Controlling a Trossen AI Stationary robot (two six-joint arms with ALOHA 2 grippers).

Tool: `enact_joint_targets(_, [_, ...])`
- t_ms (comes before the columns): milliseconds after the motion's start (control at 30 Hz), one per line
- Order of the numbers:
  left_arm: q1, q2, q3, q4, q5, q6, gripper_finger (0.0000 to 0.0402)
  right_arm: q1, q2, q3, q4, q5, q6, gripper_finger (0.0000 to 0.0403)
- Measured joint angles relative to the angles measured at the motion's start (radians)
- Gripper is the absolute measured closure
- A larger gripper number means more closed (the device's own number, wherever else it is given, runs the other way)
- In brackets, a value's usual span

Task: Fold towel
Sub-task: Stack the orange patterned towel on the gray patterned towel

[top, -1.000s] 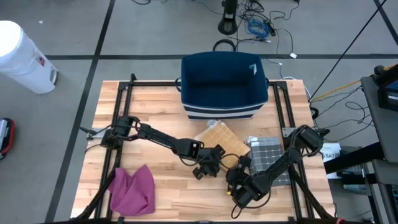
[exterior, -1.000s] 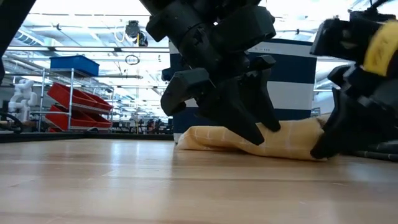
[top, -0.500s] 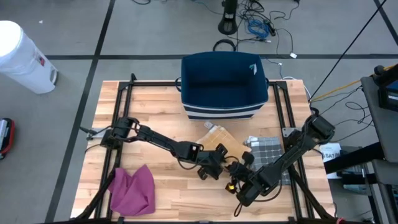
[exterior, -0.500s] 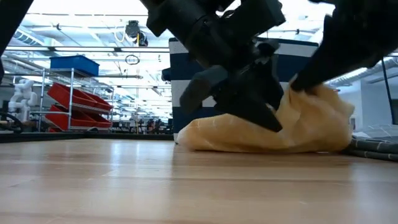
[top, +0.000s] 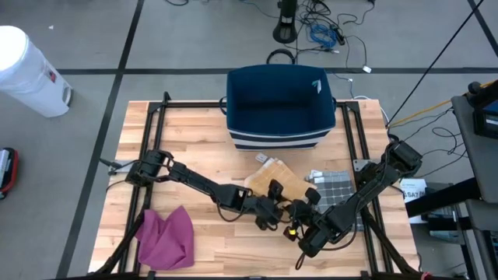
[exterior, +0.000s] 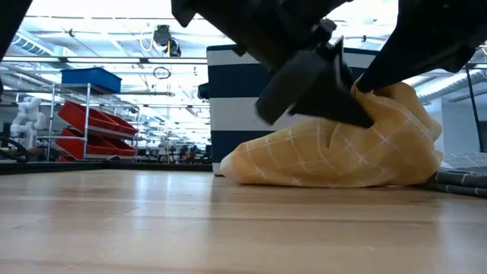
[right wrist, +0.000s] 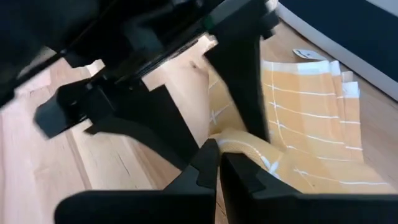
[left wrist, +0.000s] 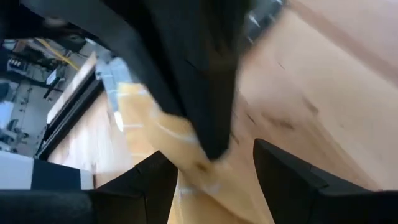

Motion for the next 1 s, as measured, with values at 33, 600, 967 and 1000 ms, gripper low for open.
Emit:
enact_joint_targets(33, [0.0,0.0,0.0,0.02,-0.003,-0.019,0.0188,0.0,0.0,0.0,0.001,0.006,0.0,0.0403])
enact_joint_targets(600, [-0.028,-0.002,0.0,0.026,-0.241,-0.068,0.0191,-0.004,0.0,0.0,0.028,0.112,0.006,0.0403])
enact_joint_targets(967, [-0.061,-0.002,0.0,0.03,-0.328,0.035,0.0334,0.005,0.0,0.0,0.069,0.118,0.003,0.0403])
enact_joint_targets(1000, [-0.066,-0.002,0.0,0.03,-0.326,0.05,0.0347,0.005,0.0,0.0,0.071,0.117,0.0,0.0403])
